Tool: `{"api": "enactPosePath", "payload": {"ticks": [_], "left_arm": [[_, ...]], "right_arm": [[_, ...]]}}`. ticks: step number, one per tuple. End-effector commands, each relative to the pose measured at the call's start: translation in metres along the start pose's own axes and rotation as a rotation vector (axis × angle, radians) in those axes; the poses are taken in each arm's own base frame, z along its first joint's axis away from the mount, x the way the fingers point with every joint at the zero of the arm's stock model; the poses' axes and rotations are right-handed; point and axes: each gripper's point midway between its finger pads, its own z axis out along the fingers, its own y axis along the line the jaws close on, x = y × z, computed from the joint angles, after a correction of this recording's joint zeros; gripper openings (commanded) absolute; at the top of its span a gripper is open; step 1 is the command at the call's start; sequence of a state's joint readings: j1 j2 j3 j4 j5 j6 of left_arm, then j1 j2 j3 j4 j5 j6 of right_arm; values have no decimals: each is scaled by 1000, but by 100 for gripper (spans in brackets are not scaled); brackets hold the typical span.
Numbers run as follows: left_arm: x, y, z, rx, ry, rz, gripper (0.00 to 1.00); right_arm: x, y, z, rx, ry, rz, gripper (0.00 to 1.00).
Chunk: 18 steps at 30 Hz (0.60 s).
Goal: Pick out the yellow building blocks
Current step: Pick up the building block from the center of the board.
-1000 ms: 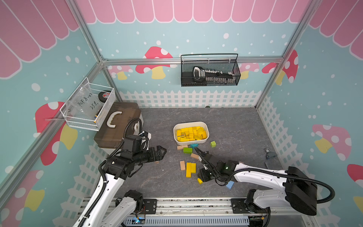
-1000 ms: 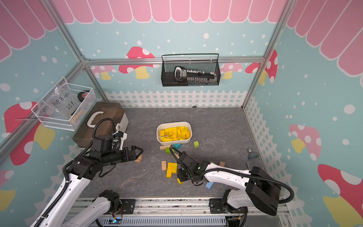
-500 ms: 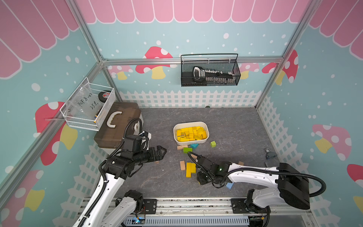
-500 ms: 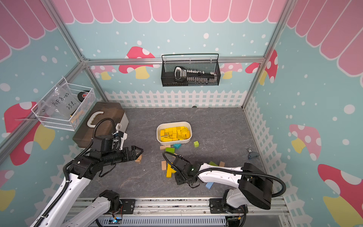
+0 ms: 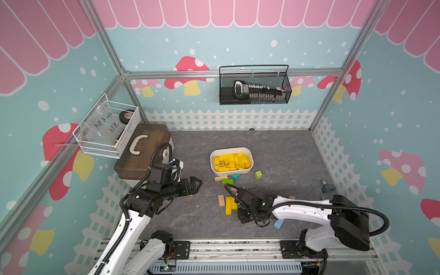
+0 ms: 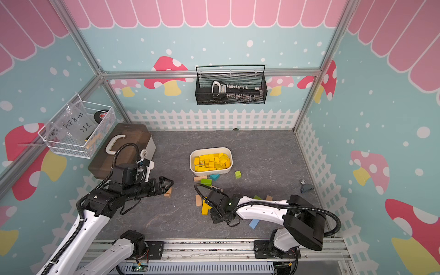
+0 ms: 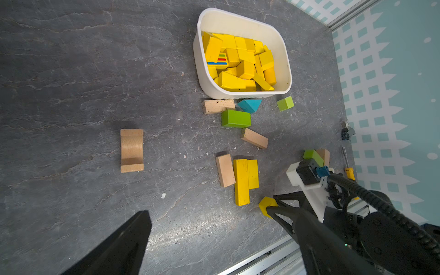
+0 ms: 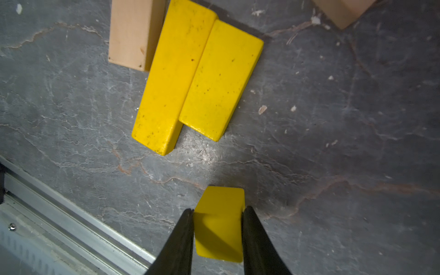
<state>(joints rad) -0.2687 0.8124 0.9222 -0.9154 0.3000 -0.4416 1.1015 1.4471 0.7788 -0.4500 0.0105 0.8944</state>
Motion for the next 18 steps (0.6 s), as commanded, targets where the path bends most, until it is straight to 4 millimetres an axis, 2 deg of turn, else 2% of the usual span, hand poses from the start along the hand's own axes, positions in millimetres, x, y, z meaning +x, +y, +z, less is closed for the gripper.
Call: {"api": "enactPosePath", "payload": {"ticks": [1, 18], "left_arm": [[0, 0, 0, 7, -9, -4, 99], [0, 0, -1, 7, -13, -5, 99]], "right_arm": [[3, -5, -1, 40, 8, 7, 27], [0, -17, -14, 59, -62, 50, 22]]}}
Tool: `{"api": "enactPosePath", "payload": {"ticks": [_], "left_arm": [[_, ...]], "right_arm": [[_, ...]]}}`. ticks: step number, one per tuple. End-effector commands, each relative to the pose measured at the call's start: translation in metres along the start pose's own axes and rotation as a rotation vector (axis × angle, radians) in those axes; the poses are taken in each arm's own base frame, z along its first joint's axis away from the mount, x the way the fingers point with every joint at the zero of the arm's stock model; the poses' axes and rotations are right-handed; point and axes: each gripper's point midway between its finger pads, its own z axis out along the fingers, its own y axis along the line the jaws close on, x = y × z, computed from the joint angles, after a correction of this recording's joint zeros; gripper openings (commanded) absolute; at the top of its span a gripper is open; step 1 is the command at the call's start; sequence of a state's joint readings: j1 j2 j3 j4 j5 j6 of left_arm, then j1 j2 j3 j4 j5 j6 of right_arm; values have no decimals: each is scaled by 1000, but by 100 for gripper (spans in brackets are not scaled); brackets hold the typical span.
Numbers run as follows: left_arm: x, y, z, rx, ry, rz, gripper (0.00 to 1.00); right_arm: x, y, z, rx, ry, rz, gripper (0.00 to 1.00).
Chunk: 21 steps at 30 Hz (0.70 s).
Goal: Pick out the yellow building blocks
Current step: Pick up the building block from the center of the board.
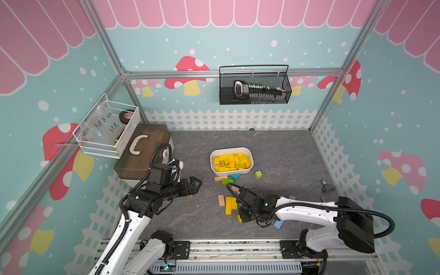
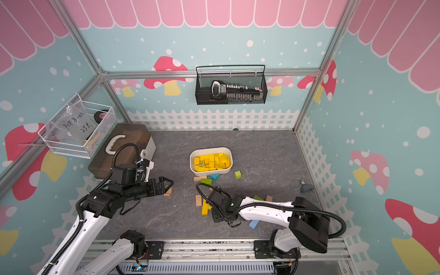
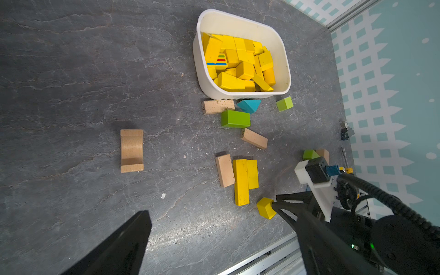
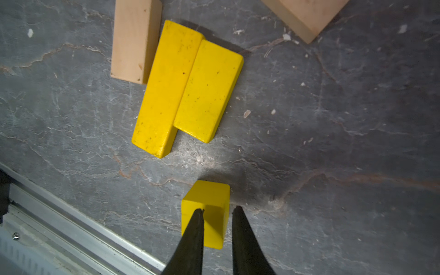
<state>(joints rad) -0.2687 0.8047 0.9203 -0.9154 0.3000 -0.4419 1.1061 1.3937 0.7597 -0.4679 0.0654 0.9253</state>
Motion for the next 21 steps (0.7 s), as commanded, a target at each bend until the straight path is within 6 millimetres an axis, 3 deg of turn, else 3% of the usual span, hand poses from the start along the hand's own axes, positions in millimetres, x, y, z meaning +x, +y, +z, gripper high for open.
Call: {"api": "enactPosePath", "payload": {"ticks": [1, 9, 13, 17, 21], "left_arm": [[0, 1, 0, 4, -8, -6, 99], [0, 0, -1, 6, -11, -4, 99], [2, -2, 1, 21, 7, -1, 99], [24, -23, 21, 45, 128, 88, 99], [58, -41, 41, -23, 266, 239, 99]], "right_arm": [[3, -10, -5, 33, -16, 24, 22], [2, -12, -9, 30, -35, 33, 23], [2, -9, -7, 25, -24, 24, 29], [-5, -16, -19, 44, -80, 34, 32], [-18, -53, -45, 94, -208, 128, 38]]}}
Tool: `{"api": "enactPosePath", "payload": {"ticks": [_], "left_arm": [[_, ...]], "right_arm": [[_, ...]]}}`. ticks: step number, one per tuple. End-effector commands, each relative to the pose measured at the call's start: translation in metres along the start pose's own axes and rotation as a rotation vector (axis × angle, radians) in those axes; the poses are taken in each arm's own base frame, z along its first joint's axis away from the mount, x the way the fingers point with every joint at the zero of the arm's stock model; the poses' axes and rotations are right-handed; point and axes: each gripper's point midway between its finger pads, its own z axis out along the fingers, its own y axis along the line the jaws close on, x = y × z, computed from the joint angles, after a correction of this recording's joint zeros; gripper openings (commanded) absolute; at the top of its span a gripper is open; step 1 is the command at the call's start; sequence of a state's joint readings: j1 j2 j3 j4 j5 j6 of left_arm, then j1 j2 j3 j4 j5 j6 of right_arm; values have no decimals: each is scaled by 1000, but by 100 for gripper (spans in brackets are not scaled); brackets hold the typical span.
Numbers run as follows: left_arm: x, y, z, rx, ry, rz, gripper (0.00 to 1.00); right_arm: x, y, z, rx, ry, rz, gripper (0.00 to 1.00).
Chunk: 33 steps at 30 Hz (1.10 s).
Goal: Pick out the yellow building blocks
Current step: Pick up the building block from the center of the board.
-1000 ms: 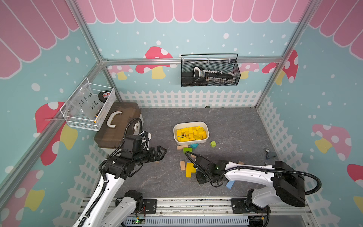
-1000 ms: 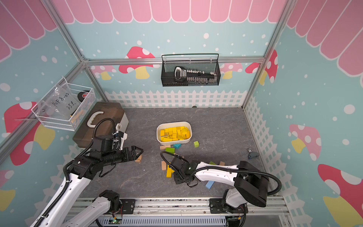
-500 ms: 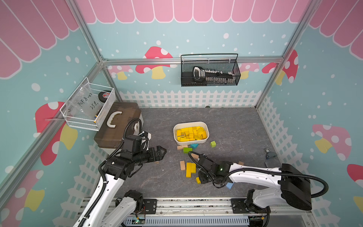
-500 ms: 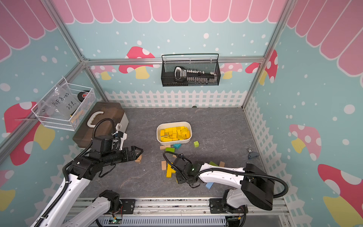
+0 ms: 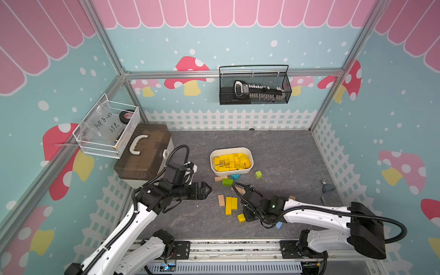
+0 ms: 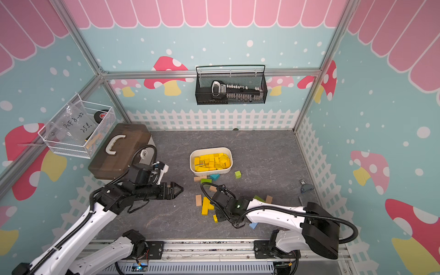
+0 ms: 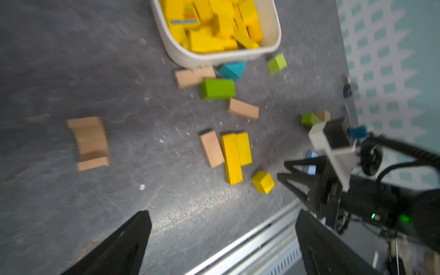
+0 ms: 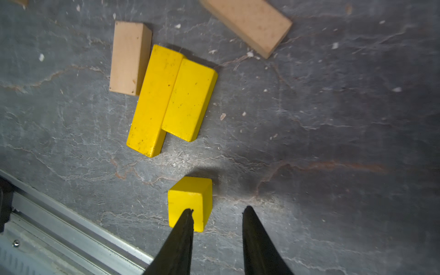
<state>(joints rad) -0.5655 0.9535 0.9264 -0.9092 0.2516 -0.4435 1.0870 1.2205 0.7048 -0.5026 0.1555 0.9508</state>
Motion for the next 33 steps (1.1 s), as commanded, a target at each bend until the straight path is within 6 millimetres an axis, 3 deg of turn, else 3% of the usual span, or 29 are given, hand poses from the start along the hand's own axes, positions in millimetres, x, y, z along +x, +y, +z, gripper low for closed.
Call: {"api": "enactPosePath", "payload": {"ticks": [1, 5, 9, 17, 20, 24, 28, 33], "left_arm": [[8, -9, 11, -82, 40, 96, 99], [12, -37, 30, -69, 7, 223, 99], [14, -54, 50, -17, 63, 211, 100], [15, -97, 85, 49, 114, 347, 96], [27, -113, 101, 32, 162, 422, 93], [61, -139, 121, 45, 257, 592, 88], [85, -137, 142, -38, 327, 693, 80], [95, -128, 159, -92, 366, 702, 68]], "right_arm": [[-12, -45, -20, 95, -112, 106, 38], [-6, -90, -27, 99, -166, 264, 42], [6, -107, -26, 43, -200, 380, 43], [9, -109, -24, 27, -210, 394, 44], [8, -108, -23, 26, -205, 387, 45], [8, -109, -23, 22, -210, 388, 48], [9, -110, -24, 12, -225, 398, 50], [10, -111, -24, 6, -222, 402, 52]]}}
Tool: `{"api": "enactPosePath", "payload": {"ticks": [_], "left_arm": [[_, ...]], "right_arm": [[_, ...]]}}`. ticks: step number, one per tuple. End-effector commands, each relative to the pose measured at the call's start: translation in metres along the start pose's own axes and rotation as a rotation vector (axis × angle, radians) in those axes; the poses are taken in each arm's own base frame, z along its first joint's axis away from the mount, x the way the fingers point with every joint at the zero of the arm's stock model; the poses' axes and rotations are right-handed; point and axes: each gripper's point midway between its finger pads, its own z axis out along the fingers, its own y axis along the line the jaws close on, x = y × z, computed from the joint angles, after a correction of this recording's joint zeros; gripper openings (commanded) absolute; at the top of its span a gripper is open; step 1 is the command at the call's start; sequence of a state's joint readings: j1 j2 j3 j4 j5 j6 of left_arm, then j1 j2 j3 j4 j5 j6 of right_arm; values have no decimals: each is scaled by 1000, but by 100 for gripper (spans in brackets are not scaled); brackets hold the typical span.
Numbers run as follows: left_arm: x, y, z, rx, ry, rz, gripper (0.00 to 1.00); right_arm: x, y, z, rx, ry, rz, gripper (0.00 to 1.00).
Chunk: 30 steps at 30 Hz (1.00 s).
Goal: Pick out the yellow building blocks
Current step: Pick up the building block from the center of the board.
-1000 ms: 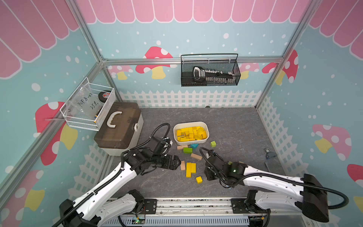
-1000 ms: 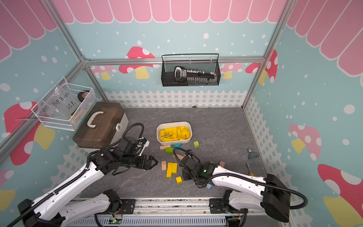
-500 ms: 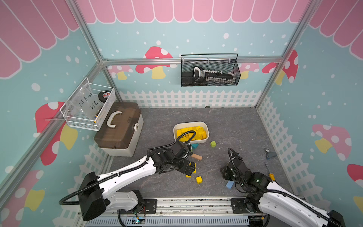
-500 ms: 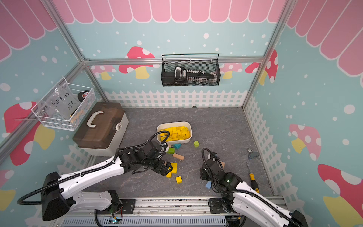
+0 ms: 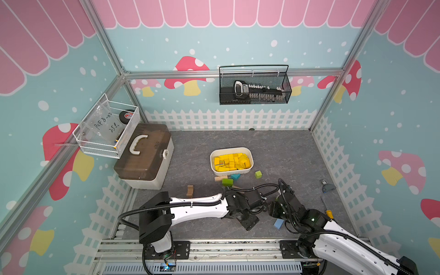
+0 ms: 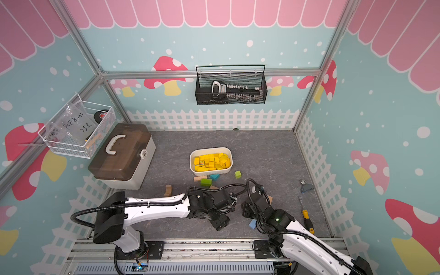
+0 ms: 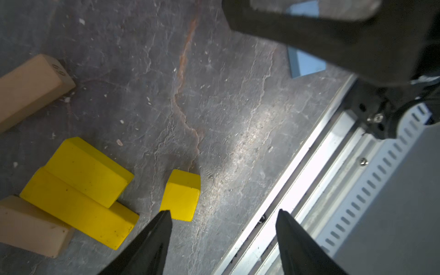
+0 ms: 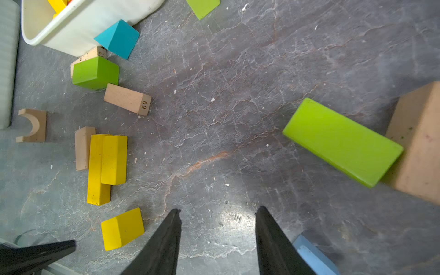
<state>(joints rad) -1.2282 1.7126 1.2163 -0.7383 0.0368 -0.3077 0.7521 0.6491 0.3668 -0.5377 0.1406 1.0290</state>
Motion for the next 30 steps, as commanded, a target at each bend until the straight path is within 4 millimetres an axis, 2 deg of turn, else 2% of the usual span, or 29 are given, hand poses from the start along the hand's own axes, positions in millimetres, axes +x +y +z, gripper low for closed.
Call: {"api": "enactPosePath", "payload": {"ticks": [1, 10, 19, 22, 26, 30], "left_arm": [[-3, 9, 1, -57, 6, 21, 67], [4, 24, 13, -136, 39, 34, 64], [10, 28, 28, -156, 86, 40, 60], [13, 28, 33, -152, 101, 42, 54], [16, 30, 37, -156, 119, 39, 53], [17, 29, 38, -150, 122, 41, 46]], "right_arm": [[2, -4, 2, 7, 5, 15, 52], [2, -4, 3, 9, 9, 18, 53], [3, -4, 4, 10, 12, 19, 53], [3, -5, 4, 10, 13, 20, 53], [3, -5, 4, 10, 12, 21, 53], [2, -5, 4, 10, 10, 22, 53]]}}
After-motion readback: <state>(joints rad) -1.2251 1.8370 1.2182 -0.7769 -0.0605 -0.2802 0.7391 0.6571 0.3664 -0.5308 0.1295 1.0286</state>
